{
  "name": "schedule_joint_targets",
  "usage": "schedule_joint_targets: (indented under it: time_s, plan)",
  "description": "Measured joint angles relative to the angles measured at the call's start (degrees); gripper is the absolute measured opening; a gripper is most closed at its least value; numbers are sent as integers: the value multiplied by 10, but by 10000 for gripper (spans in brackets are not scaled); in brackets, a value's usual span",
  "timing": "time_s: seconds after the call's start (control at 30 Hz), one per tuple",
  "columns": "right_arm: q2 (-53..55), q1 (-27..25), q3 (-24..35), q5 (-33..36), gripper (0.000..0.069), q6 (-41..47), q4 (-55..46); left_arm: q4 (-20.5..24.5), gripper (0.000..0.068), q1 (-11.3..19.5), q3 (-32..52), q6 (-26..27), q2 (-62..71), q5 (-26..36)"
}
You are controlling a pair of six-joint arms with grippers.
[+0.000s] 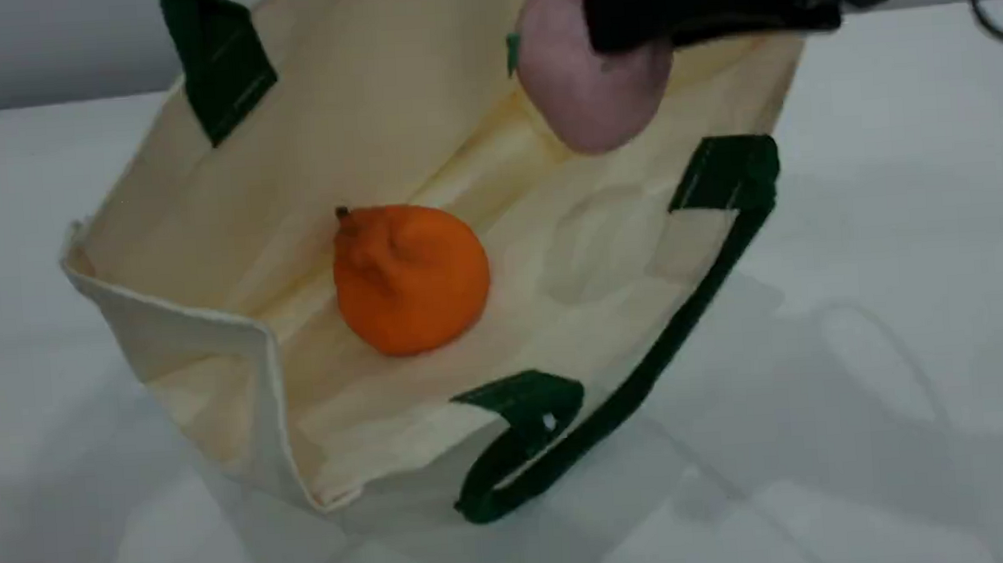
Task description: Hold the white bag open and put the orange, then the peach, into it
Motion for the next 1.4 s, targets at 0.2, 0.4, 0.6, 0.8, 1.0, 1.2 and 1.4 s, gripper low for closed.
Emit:
schedule_joint_targets:
  time_s: [0.2, 0.4, 0.6, 0.8, 1.0, 1.2, 1.4]
  plan:
    - [57, 0, -24, 7, 146, 0, -2, -1, 71, 0, 0, 1, 0, 0]
    - [99, 10, -60, 26, 146, 0, -1, -14, 71, 0, 0, 1, 1, 1]
    - [134, 69, -99, 0, 146, 0, -1, -15, 71, 0, 0, 1, 1, 1]
    - [161, 115, -143, -69, 155, 0, 0, -15, 71, 0, 0, 1, 1, 1]
    - [161, 114, -154, -83, 374, 0, 1, -12, 71, 0, 0, 1, 1, 1]
    - [154, 114, -154, -83, 542, 0, 0, -10, 71, 0, 0, 8, 10, 1]
    - [101, 113, -154, -100, 561, 0, -7, -10, 71, 0, 0, 14, 23, 0]
